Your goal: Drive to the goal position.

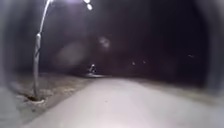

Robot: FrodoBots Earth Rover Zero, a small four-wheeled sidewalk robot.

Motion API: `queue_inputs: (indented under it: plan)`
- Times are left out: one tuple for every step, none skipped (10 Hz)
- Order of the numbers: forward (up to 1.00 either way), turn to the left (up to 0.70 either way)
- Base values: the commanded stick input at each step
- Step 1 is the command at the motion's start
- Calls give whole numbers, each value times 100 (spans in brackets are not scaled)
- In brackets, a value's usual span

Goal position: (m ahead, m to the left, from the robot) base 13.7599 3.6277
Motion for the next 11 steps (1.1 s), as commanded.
queue_inputs:
  plan:
    - [70, 0]
    - [70, 0]
    - [70, 0]
    - [70, 0]
    - [70, 0]
    - [70, 0]
    - [70, 0]
    - [70, 0]
    - [70, 0]
    - [70, 0]
    - [70, 0]
